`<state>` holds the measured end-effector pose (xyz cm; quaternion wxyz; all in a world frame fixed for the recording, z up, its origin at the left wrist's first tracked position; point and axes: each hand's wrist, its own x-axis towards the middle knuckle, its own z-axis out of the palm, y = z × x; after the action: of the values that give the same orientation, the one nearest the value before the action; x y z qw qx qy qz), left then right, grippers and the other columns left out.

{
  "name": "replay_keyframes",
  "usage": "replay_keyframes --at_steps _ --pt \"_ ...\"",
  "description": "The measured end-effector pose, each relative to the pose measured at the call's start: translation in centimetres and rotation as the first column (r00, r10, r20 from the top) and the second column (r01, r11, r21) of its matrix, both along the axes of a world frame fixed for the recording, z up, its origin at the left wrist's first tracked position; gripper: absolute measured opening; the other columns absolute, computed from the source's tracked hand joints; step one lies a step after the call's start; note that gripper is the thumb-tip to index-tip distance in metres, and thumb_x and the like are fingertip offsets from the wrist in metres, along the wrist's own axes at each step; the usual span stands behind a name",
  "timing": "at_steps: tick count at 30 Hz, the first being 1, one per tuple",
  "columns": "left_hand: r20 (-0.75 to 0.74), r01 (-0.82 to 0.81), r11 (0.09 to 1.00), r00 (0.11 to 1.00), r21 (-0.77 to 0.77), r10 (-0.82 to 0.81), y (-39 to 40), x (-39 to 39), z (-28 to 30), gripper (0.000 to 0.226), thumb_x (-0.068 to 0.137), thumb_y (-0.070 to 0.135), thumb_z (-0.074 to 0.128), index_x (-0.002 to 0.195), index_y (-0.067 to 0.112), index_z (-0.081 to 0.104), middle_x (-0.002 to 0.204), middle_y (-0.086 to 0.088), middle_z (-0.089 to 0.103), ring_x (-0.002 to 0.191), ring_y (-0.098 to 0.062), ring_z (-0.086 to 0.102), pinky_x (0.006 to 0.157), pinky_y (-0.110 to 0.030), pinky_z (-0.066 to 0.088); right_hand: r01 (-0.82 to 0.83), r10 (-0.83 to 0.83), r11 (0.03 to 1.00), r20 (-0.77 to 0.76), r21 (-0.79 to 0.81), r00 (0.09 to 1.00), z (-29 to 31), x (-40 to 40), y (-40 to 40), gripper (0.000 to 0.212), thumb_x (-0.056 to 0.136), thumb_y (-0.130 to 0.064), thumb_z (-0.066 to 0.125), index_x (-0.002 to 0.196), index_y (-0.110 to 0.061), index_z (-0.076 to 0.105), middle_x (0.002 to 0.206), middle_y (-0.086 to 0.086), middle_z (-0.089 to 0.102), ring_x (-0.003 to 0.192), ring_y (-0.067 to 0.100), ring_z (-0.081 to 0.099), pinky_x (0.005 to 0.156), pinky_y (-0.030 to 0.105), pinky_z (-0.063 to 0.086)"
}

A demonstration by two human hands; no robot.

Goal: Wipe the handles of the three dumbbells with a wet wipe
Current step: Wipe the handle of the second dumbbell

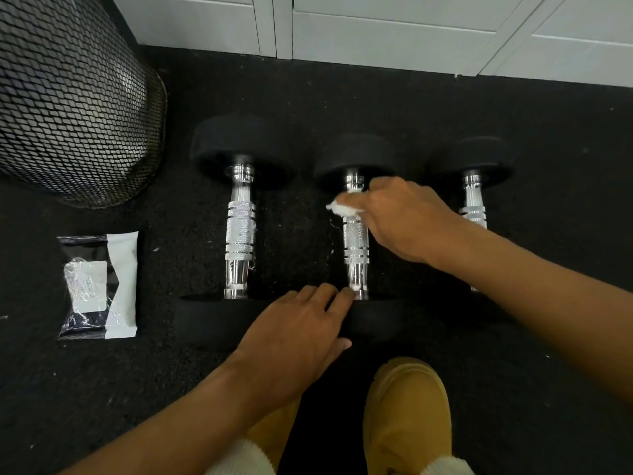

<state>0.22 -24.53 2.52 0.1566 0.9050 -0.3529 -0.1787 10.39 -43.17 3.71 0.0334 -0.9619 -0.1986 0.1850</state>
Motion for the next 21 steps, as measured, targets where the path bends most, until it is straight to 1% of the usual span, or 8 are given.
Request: replay_keyframes --at_steps 3,5,9,12,14,17,19,21 --pt "0.003 -0.002 1.000 1.000 -0.019 0.002 -0.1 0.0 -0.1 0.060 0.074 0.042 0.071 0.121 0.010 0.051 0.099 -0.006 0.065 0.080 -0.023 0.064 0.065 -0.037 0.056 0.076 -0.074 0.996 0.052 -0.051 0.996 -0.4 0.8 0.6 0.046 0.094 -0.019 0.044 0.135 -0.039 0.039 0.109 0.010 0.054 0.093 0.034 0.058 0.065 0.036 0.041" --pt "0.002 -0.002 1.000 1.000 -0.021 0.002 -0.1 0.0 -0.1 0.061 0.074 0.042 0.072 0.121 0.010 0.051 0.098 -0.006 0.065 0.080 -0.022 0.064 0.064 -0.036 0.056 0.023 -0.022 0.999 0.027 -0.036 0.999 0.0 0.1 0.7 0.044 0.094 -0.019 0.043 0.134 -0.038 0.041 0.112 0.009 0.053 0.094 0.033 0.058 0.068 0.037 0.045" --pt "-0.011 0.004 1.000 1.000 -0.019 -0.005 -0.1 0.0 0.0 0.057 0.080 0.041 0.065 0.125 0.011 0.048 0.105 -0.007 0.062 0.086 -0.024 0.062 0.070 -0.038 0.054 -0.263 0.267 0.964 -0.255 0.049 0.929 1.4 -4.5 0.1 0.044 0.097 -0.024 0.035 0.137 -0.041 0.038 0.118 0.002 0.048 0.106 0.025 0.054 0.078 0.032 0.046" --pt "0.000 0.003 0.999 1.000 -0.041 -0.003 -0.2 -0.1 0.1 0.054 0.085 0.043 0.057 0.130 0.014 0.043 0.111 -0.006 0.059 0.092 -0.024 0.059 0.075 -0.038 0.052 -0.225 0.238 0.971 -0.437 0.083 0.867 2.3 -4.9 -0.7 0.046 0.098 -0.022 0.037 0.135 -0.048 0.037 0.099 -0.005 0.041 0.104 0.019 0.051 0.073 0.028 0.042" --pt "0.003 0.009 0.999 1.000 -0.032 -0.009 -0.2 0.0 0.1 0.056 0.084 0.043 0.058 0.130 0.014 0.044 0.109 -0.007 0.060 0.090 -0.024 0.059 0.073 -0.039 0.053 -0.257 0.243 0.966 -0.391 0.018 0.888 2.4 -4.2 -0.4 0.048 0.097 -0.021 0.037 0.136 -0.048 0.034 0.098 -0.004 0.040 0.105 0.021 0.052 0.069 0.028 0.037" --pt "-0.007 0.005 1.000 1.000 -0.015 -0.005 -0.3 -0.1 0.0 0.058 0.086 0.042 0.058 0.133 0.012 0.041 0.112 -0.008 0.059 0.093 -0.025 0.059 0.076 -0.040 0.052 -0.254 0.233 0.959 -0.165 -0.126 0.958 2.5 -2.6 1.0 0.040 0.097 -0.030 0.030 0.134 -0.036 0.042 0.114 0.004 0.052 0.102 0.028 0.058 0.067 0.034 0.038" --pt "-0.010 -0.002 1.000 1.000 -0.020 0.002 -0.2 -0.1 0.0 0.059 0.086 0.041 0.058 0.134 0.011 0.041 0.113 -0.008 0.059 0.095 -0.025 0.059 0.078 -0.039 0.052 -0.123 0.114 0.976 -0.060 -0.178 0.992 2.4 -0.7 2.0 0.035 0.097 -0.029 0.032 0.127 -0.028 0.050 0.113 0.008 0.055 0.098 0.031 0.059 0.065 0.035 0.037" --pt "-0.016 0.003 1.000 1.000 -0.013 -0.003 -0.1 0.0 0.0 0.059 0.085 0.041 0.059 0.133 0.011 0.041 0.113 -0.008 0.059 0.094 -0.025 0.059 0.078 -0.039 0.052 0.029 -0.031 0.979 -0.005 -0.200 1.000 2.1 1.2 3.1 0.030 0.095 -0.017 0.043 0.122 -0.023 0.054 0.111 0.011 0.056 0.097 0.033 0.059 0.064 0.036 0.037"
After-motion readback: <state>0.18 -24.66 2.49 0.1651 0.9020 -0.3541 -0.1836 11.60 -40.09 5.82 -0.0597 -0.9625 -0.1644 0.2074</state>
